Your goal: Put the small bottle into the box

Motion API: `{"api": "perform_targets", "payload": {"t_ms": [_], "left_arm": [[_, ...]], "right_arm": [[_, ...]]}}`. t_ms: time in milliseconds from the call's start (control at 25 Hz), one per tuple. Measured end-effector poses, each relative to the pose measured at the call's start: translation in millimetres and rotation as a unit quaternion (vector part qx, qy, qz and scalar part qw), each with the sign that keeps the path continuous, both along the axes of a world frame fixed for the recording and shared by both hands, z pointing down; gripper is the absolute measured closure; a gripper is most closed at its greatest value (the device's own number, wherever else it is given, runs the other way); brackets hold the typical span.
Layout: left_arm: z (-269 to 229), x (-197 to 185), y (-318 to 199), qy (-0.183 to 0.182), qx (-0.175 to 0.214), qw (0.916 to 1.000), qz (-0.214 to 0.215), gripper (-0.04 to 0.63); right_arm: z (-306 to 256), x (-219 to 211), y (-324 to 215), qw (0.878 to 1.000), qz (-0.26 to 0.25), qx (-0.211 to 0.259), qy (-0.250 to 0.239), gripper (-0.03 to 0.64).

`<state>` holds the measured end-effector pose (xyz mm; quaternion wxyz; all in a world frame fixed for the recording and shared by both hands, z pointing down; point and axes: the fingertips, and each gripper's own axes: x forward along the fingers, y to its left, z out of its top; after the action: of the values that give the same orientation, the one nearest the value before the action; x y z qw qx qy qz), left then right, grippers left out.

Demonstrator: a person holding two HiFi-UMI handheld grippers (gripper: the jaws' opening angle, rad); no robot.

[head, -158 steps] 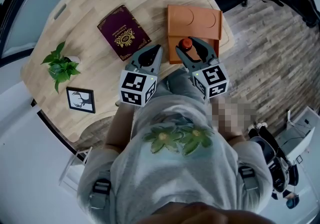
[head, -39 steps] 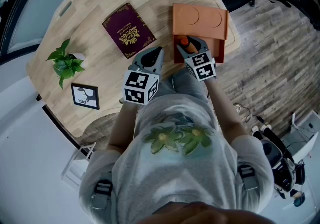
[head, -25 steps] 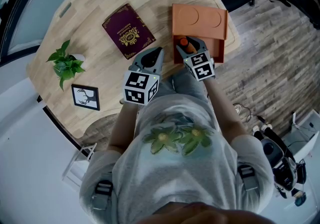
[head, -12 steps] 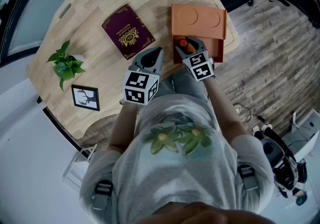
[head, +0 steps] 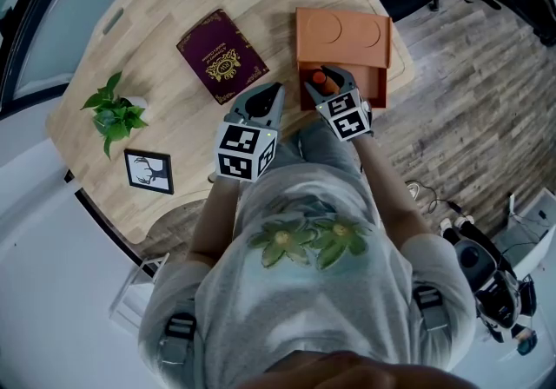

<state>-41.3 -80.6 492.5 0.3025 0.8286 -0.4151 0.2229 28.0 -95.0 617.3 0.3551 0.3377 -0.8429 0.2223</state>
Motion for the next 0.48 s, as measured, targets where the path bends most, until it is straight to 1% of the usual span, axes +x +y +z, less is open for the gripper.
{"api": "perform_targets", "payload": {"t_ms": [480], "left_arm": [[-1.2, 0.9, 6.1, -0.001, 0.004, 1.0000, 0.007, 0.588]], "right_arm": [[3.2, 0.2, 8.3, 1.000, -0.013, 0.008, 0.016, 0.408]]}}
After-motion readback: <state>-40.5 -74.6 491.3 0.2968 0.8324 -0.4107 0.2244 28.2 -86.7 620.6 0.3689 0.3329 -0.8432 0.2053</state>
